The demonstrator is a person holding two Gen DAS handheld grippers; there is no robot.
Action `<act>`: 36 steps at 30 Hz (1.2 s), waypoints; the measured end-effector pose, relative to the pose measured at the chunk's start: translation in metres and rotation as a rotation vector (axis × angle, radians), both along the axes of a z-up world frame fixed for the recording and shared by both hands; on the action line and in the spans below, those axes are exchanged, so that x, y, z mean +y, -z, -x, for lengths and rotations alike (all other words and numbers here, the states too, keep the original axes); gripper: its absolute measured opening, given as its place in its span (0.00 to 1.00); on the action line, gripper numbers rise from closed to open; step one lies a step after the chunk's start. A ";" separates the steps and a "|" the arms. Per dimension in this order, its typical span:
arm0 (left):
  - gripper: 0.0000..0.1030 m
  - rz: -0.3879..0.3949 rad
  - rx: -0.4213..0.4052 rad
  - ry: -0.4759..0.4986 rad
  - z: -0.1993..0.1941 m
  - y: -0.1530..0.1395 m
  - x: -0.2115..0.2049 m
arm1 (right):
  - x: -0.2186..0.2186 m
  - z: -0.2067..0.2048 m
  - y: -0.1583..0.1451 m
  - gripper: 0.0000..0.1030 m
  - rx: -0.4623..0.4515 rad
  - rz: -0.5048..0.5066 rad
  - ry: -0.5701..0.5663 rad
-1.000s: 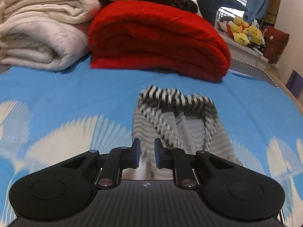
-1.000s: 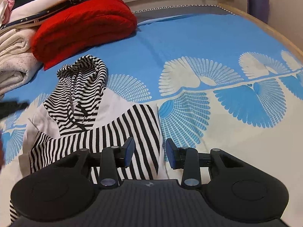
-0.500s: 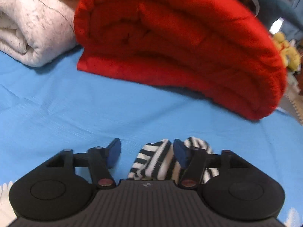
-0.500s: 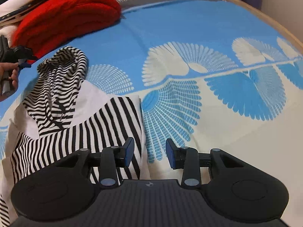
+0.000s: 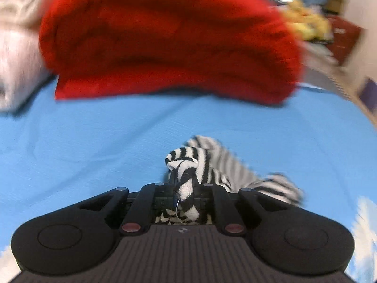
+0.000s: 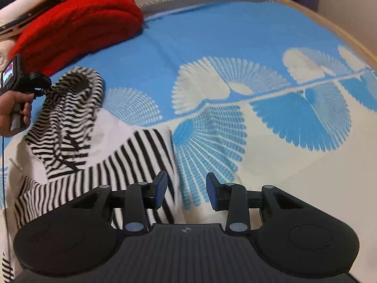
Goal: Fold small clothes
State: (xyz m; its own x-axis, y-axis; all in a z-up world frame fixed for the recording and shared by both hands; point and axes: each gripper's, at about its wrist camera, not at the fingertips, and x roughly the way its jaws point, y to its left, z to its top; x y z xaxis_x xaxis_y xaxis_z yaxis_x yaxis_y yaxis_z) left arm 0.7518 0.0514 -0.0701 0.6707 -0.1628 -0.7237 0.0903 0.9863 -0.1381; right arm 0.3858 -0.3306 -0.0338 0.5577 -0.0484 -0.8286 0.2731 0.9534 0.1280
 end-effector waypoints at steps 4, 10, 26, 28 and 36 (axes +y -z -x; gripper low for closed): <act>0.08 0.013 -0.115 0.205 0.111 -0.066 -0.010 | -0.003 0.010 -0.018 0.37 -0.033 -0.027 0.030; 0.13 0.007 -0.129 0.570 0.373 -0.119 -0.028 | -0.002 0.038 -0.051 0.37 -0.113 -0.080 0.057; 0.33 0.446 0.332 -0.254 0.444 -0.010 0.059 | 0.040 0.099 -0.022 0.37 -0.052 -0.310 0.054; 0.33 0.472 0.373 -0.256 0.431 0.007 0.059 | 0.048 0.096 -0.006 0.37 0.004 -0.329 0.034; 0.23 0.384 0.436 -0.235 0.418 0.036 0.036 | 0.070 0.064 0.042 0.37 0.146 -0.420 0.025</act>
State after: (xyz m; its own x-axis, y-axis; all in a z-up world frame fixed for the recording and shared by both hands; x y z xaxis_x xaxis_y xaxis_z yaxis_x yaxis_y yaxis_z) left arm 0.3337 0.0875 -0.1058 0.3760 -0.3499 -0.8580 -0.2675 0.8456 -0.4620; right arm 0.3221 -0.2606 -0.0756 0.4360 0.2970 -0.8496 0.3397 0.8199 0.4609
